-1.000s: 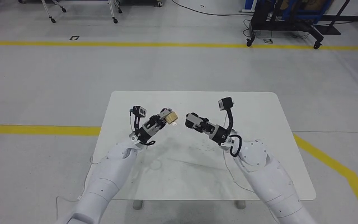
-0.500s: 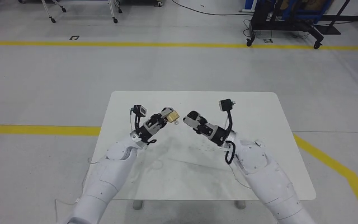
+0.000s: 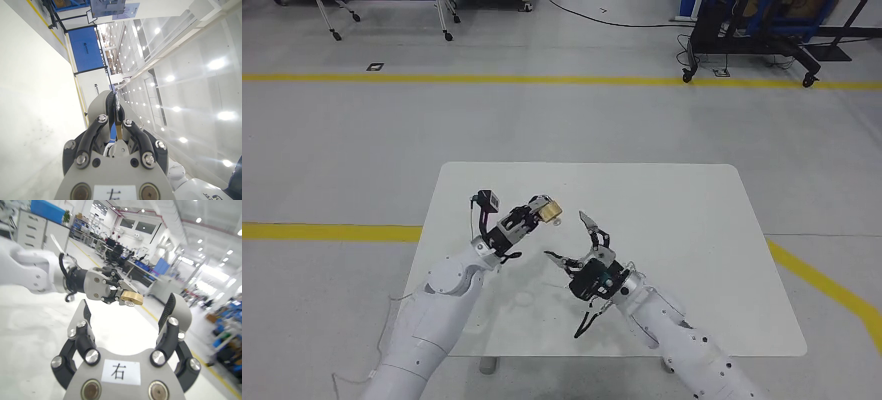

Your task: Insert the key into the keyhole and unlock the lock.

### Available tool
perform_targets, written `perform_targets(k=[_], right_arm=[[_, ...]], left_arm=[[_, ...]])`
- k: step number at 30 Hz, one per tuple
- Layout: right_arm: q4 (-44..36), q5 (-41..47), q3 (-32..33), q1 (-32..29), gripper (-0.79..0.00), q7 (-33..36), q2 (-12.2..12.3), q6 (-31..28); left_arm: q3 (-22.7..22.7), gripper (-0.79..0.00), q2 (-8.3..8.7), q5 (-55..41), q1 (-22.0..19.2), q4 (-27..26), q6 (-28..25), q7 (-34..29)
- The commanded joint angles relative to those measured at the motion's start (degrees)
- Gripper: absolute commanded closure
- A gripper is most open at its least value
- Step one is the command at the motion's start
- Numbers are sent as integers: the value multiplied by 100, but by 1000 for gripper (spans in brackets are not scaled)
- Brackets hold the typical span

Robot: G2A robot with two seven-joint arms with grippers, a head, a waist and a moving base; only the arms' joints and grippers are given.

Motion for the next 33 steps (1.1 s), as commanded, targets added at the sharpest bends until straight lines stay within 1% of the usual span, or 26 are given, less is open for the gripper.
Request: perform_targets(k=[1,2,3,4,5,6,8,10,11,12,17,20,24,25,26,27,28,31,33], right_arm=[[179,-596,-200,180,-693,222,-67,584],[240,-692,-274,229,-683,226,-99,774],[303,-769,-326,268,-622,202,-125,946],[366,-840,-361,296,-585,191,-146,1100],[421,-930,-383,325,-579,189,-163,1255],[483,-1024,-402,339,-545,212,-178,1392],[588,-1219,-427,376,-496,335,-201,1553],[652,-1476,-429,399,-406,512,-216,1725],[659,-1546,-434,397,-391,582,-223,1742],[654,-1618,-426,391,-372,649,-225,1749],[408,-1989,-364,350,-329,1056,-226,1650],[257,-2127,-366,370,-336,1259,-237,1468],[190,-2271,-348,363,-292,1465,-250,1333],[172,-2284,-343,360,-265,1507,-253,1284],[153,-2292,-335,361,-256,1538,-256,1237],[141,-2294,-324,359,-209,1578,-259,1188],[121,-2291,-316,359,-182,1605,-262,1137],[115,-2305,-284,352,-163,1638,-268,1062],[131,-2279,-265,343,-120,1640,-273,1014]], left_arm=[[11,0,-2,99,15,-39,-20,75],[13,0,-2,133,24,-61,-29,102],[8,0,0,190,29,-79,-45,143],[3,0,2,267,36,-96,-72,193],[3,0,3,344,44,-113,-86,241],[2,0,5,427,50,-132,-100,295],[-4,0,8,587,67,-175,-160,415],[-12,0,9,779,95,-212,-251,577],[-13,0,9,842,110,-234,-281,645],[-16,0,8,889,124,-252,-308,703],[-4,0,5,1010,158,-287,-326,796],[17,0,-2,1035,152,-272,-338,806],[10,0,-4,1030,144,-253,-391,799],[-2,0,-3,1021,145,-251,-418,794],[-11,0,-1,1014,148,-246,-434,786],[-19,0,0,1012,150,-247,-454,780],[-24,0,0,1007,152,-248,-473,773],[-33,0,1,994,160,-240,-515,754],[-36,0,1,993,165,-237,-524,748]])
